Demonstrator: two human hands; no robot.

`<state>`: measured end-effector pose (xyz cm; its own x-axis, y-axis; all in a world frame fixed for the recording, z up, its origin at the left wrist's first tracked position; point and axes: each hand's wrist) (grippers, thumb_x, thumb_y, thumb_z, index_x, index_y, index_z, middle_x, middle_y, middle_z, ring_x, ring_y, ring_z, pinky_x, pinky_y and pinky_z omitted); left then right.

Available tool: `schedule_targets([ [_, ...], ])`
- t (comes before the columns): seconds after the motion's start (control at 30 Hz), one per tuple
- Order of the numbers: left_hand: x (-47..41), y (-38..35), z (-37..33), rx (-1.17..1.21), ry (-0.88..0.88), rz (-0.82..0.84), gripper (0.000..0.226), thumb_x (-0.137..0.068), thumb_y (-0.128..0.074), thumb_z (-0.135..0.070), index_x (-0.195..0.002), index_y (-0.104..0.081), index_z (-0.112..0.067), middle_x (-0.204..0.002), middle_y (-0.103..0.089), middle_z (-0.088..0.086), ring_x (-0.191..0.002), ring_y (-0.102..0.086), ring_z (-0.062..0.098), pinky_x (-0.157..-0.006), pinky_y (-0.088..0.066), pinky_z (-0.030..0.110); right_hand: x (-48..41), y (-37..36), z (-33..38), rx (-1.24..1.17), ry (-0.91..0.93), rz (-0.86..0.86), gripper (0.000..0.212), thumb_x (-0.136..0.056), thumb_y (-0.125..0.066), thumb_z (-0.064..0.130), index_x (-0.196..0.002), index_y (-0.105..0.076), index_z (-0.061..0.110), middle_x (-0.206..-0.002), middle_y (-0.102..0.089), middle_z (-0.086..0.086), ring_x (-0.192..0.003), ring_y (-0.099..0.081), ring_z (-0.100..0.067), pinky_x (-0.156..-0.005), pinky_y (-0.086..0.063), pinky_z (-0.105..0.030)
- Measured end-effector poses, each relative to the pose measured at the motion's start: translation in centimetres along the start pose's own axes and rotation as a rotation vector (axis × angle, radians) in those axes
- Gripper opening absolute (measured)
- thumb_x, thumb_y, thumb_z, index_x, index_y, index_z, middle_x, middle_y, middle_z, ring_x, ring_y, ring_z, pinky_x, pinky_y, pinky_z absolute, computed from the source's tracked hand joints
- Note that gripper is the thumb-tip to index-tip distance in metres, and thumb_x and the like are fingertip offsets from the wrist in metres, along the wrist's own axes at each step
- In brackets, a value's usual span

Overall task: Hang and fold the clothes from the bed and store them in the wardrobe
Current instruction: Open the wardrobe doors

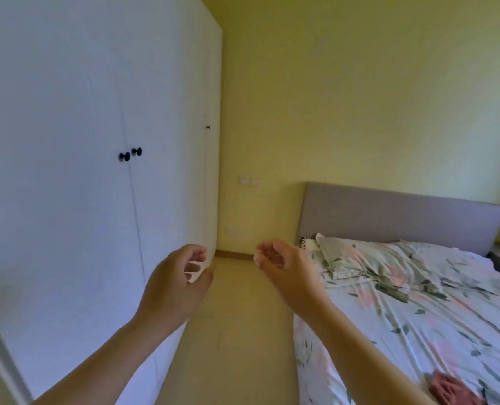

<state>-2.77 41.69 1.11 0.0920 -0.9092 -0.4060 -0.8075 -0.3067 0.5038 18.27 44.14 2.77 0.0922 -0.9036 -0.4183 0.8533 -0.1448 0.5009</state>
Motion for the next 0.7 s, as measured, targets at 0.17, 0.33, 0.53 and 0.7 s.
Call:
schedule_targets([
  [0.17,-6.3,0.8,3.6,-0.055,0.041,-0.107,0.031,-0.089,-0.065,-0.024,-0.119,-0.059,-0.028,-0.108,-0.063,-0.019,-0.096,-0.061,0.001,-0.078,-0.046,0.013,-8.9,-4.6,-1.5,-0.041,0.102,0.079,0.018,-0.092,-0.063,0.028,-0.108,-0.068,0.023,-0.090,-0.070,0.013,-0.084,-0.064,0.004,-0.070,-0.050,-0.010],
  [0.33,-12.2,2.6,6.3,-0.102,0.091,-0.189,0.030,-0.089,-0.064,-0.023,-0.118,-0.059,-0.028,-0.109,-0.063,-0.019,-0.096,-0.061,0.001,-0.077,-0.045,0.012,-16.3,-8.9,-1.7,-0.065,0.164,0.190,0.022,-0.094,-0.060,0.031,-0.115,-0.066,0.025,-0.095,-0.068,0.019,-0.090,-0.061,0.010,-0.071,-0.048,-0.006],
  [0.53,-17.5,2.9,8.5,-0.138,0.171,-0.303,0.026,-0.089,-0.064,-0.023,-0.114,-0.060,-0.031,-0.109,-0.063,-0.017,-0.095,-0.062,0.002,-0.079,-0.047,0.016,-24.1,-12.7,-3.2,-0.126,0.225,0.288,0.023,-0.095,-0.059,0.030,-0.117,-0.066,0.024,-0.097,-0.067,0.019,-0.092,-0.059,0.013,-0.072,-0.046,-0.004],
  [0.7,-22.1,2.3,9.8,-0.181,0.224,-0.470,0.025,-0.088,-0.065,-0.021,-0.111,-0.061,-0.030,-0.107,-0.064,-0.017,-0.094,-0.061,0.000,-0.079,-0.046,0.016,-31.0,-15.4,-4.9,-0.190,0.314,0.384,0.024,-0.095,-0.059,0.031,-0.117,-0.066,0.025,-0.099,-0.067,0.019,-0.092,-0.061,0.010,-0.077,-0.050,-0.008],
])
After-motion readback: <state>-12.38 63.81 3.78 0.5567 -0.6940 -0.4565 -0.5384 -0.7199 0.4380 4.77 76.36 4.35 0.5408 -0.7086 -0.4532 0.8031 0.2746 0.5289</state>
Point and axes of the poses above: each hand's wrist, its own x-axis away from the middle knuckle, its own y-axis out of the back of the hand, z = x × y
